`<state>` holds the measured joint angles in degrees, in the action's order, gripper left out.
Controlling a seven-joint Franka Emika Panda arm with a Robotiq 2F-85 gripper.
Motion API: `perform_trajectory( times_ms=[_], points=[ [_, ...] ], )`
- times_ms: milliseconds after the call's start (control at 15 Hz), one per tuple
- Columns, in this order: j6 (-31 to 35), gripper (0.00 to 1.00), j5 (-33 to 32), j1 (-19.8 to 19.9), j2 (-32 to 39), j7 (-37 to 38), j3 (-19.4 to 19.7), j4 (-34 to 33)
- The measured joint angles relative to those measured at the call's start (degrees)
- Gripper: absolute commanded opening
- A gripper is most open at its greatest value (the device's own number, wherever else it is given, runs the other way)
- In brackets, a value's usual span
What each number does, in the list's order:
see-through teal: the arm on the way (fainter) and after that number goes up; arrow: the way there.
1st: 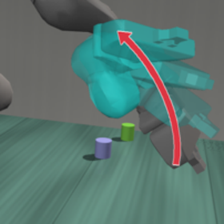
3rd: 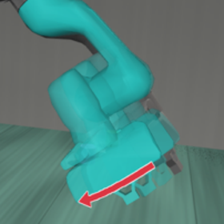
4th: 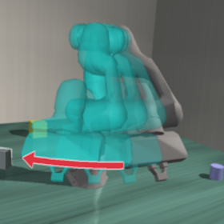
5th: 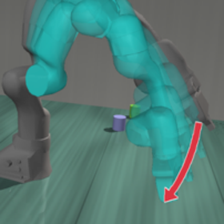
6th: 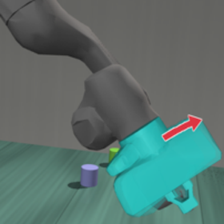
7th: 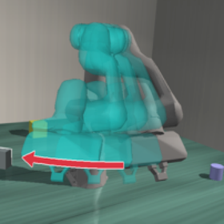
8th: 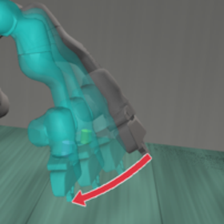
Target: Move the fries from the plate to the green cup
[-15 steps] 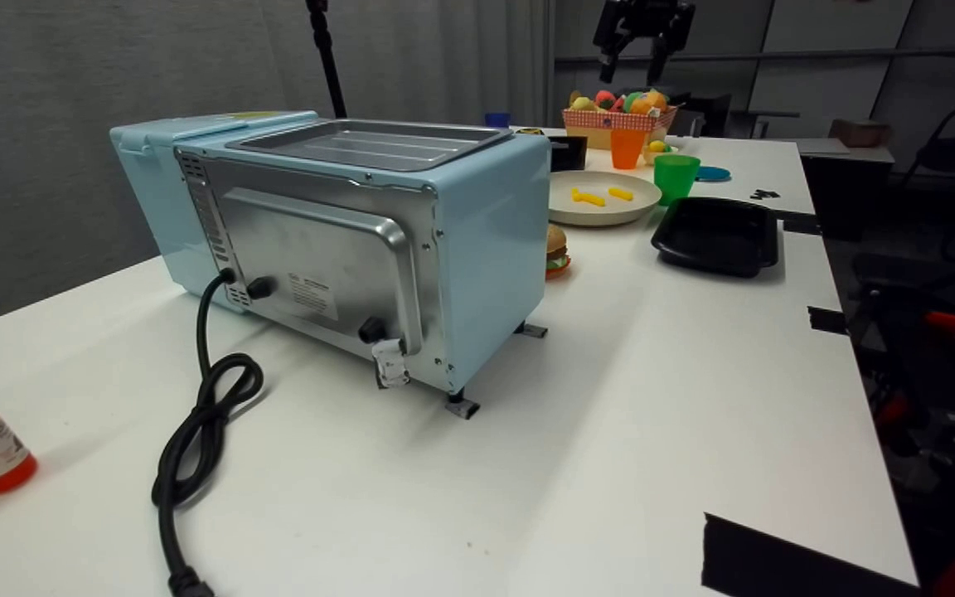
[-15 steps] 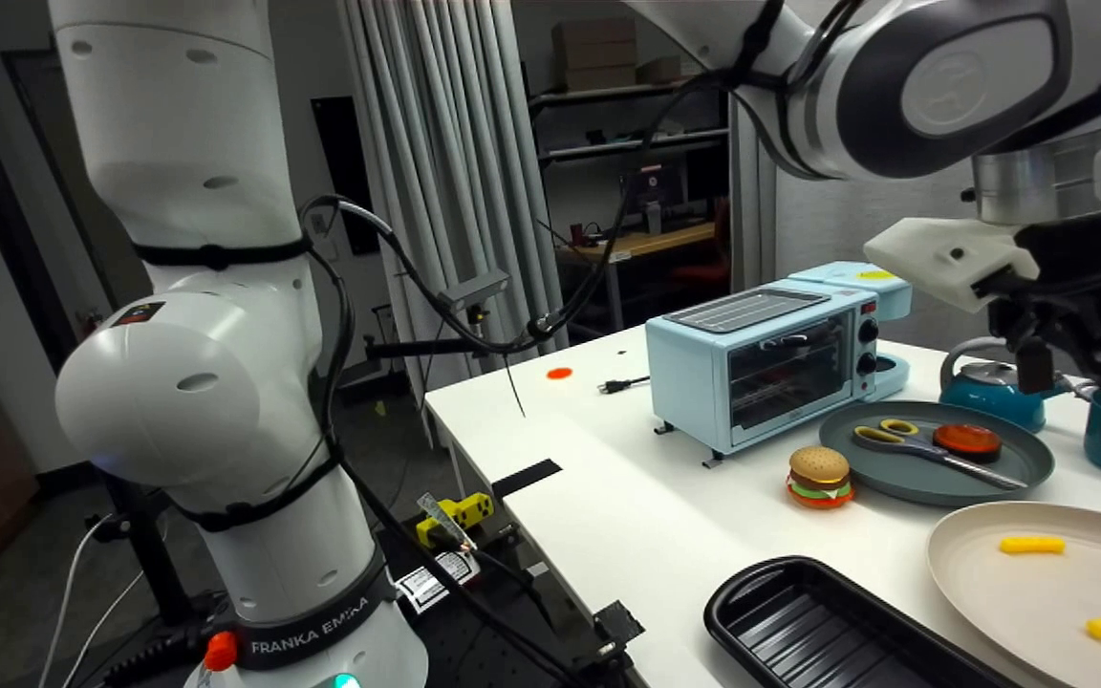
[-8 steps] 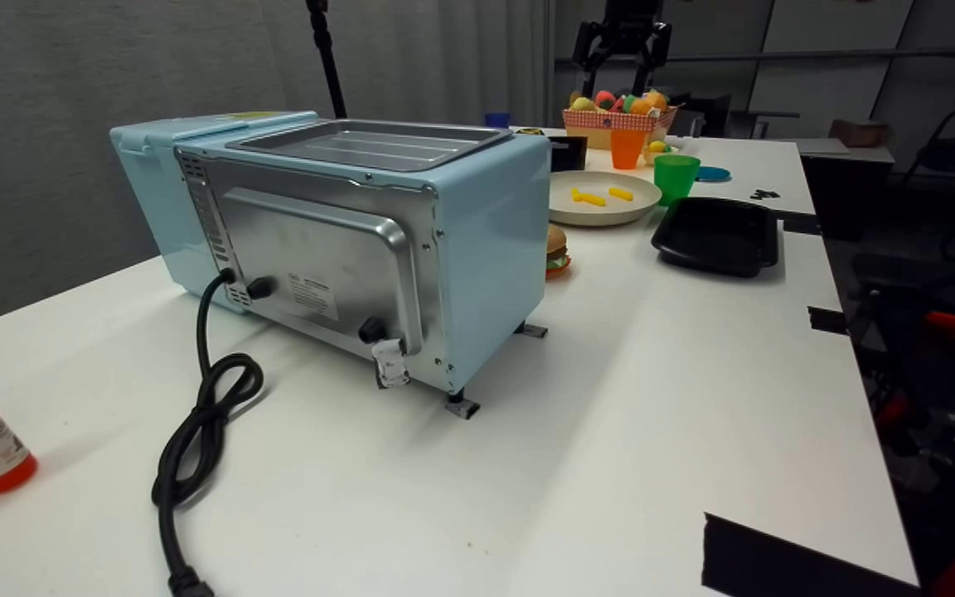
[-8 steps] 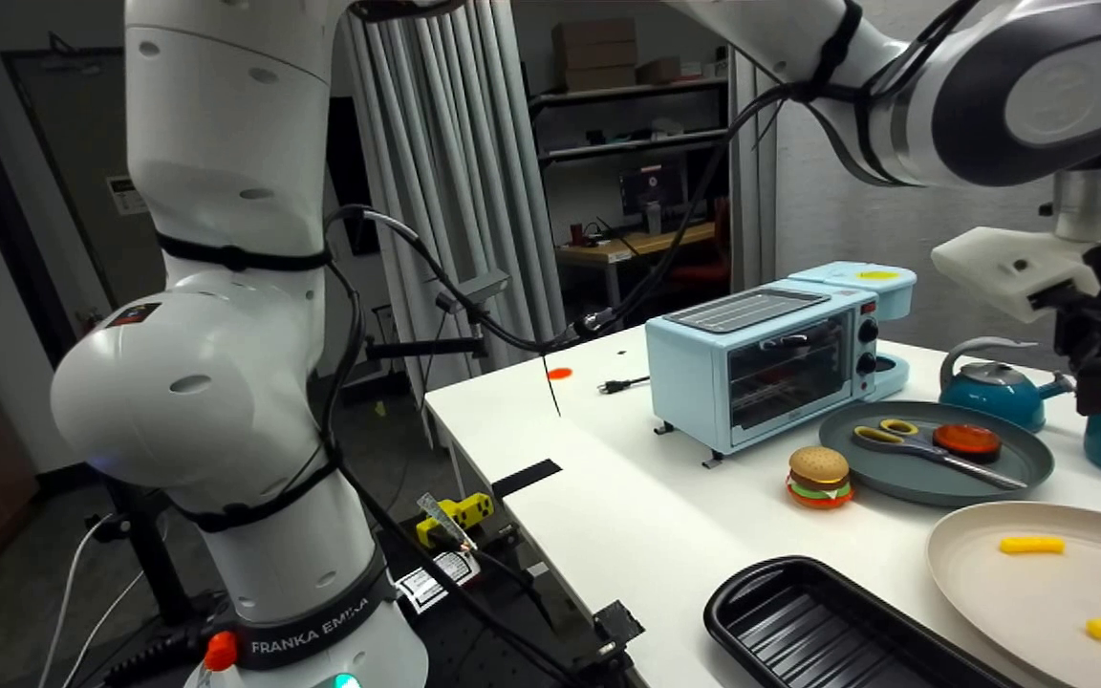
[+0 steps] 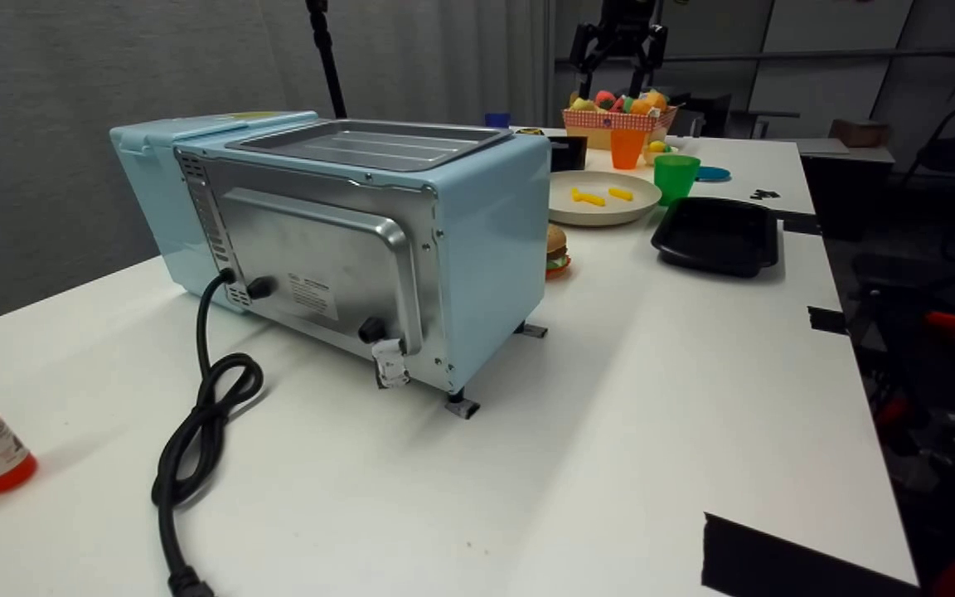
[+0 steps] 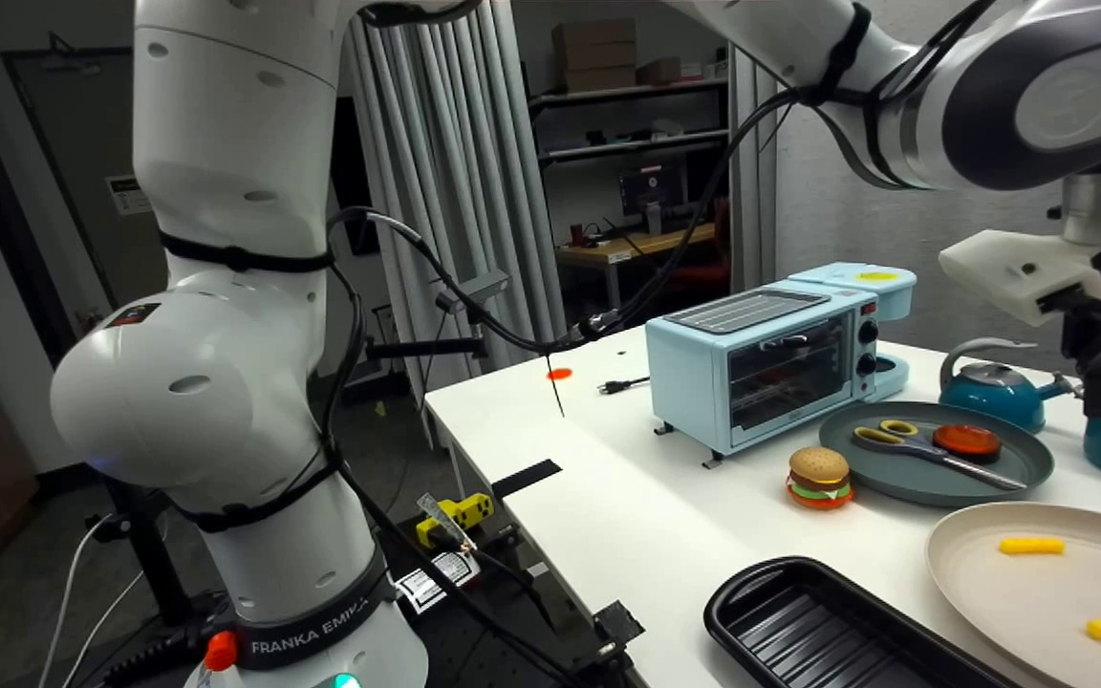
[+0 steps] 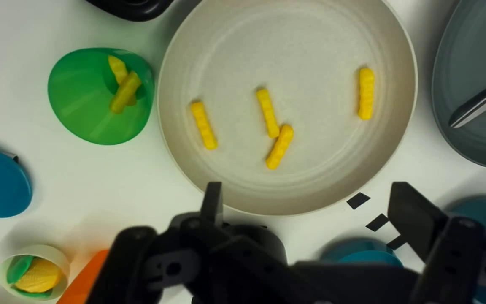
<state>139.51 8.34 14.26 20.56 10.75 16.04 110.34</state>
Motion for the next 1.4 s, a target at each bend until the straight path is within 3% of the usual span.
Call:
perform_trajectory(
  times_ms=[267,733,1400],
  points=[
    [0.1,1.00,0.4,0.3,1.2,0.0,-0.5,0.0],
    [3.4,1.00,7.1,2.7,8.2,0.0,-2.4,-0.7],
    [4.1,1.00,9.9,5.7,17.2,1.8,-4.3,-8.5]
  ],
)
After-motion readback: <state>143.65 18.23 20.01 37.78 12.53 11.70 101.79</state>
